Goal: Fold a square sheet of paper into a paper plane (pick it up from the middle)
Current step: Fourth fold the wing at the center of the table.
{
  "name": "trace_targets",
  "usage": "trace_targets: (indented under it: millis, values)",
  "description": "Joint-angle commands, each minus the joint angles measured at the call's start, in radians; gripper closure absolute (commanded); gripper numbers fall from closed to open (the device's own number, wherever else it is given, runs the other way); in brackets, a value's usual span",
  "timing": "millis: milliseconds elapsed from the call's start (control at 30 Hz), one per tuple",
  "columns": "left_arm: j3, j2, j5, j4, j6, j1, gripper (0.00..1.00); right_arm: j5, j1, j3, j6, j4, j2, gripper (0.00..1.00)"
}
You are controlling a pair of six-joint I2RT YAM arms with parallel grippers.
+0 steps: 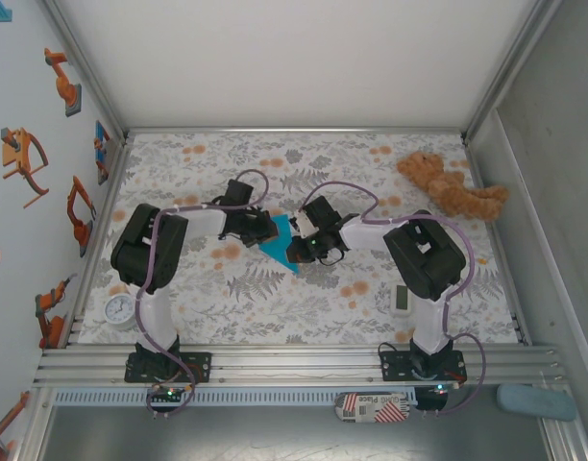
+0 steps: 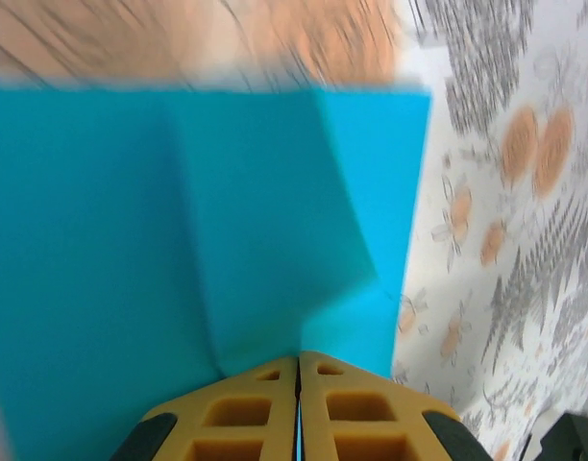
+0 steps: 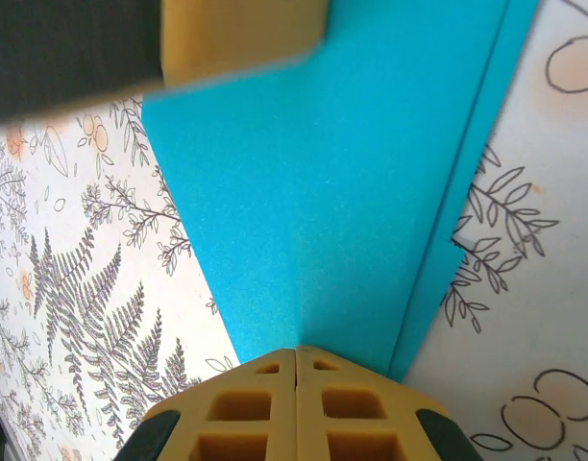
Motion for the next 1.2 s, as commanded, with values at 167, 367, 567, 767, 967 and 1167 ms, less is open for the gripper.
trace_targets:
  millis: [167,367,567,767,967,1167]
  values:
    - [0.062,0.105,-0.045,-0.062,0.044,0.155,0.89,0.096,-0.008,-0.070,-0.008,-0.163,0.040,1.00]
    - [0.114,0.132,0.002,-0.094,0.056,0.233,0.88,0.086,-0.008,-0.067,-0.004,-0.158,0.029,1.00]
    - [0.180,0.069,-0.012,-0.164,0.083,0.249,0.88,0.065,-0.008,-0.038,0.001,-0.157,0.026,1.00]
    - [0.049,-0.110,0.018,-0.042,0.011,0.188,0.87,0.056,-0.008,-0.021,0.004,-0.159,0.025,1.00]
    - [-0.031,-0.125,0.042,0.084,-0.037,0.056,0.88,0.056,-0.008,-0.023,-0.004,-0.171,0.047,1.00]
    - [0.008,-0.041,0.020,0.073,-0.036,0.017,0.88,0.056,-0.008,-0.029,-0.005,-0.172,0.053,1.00]
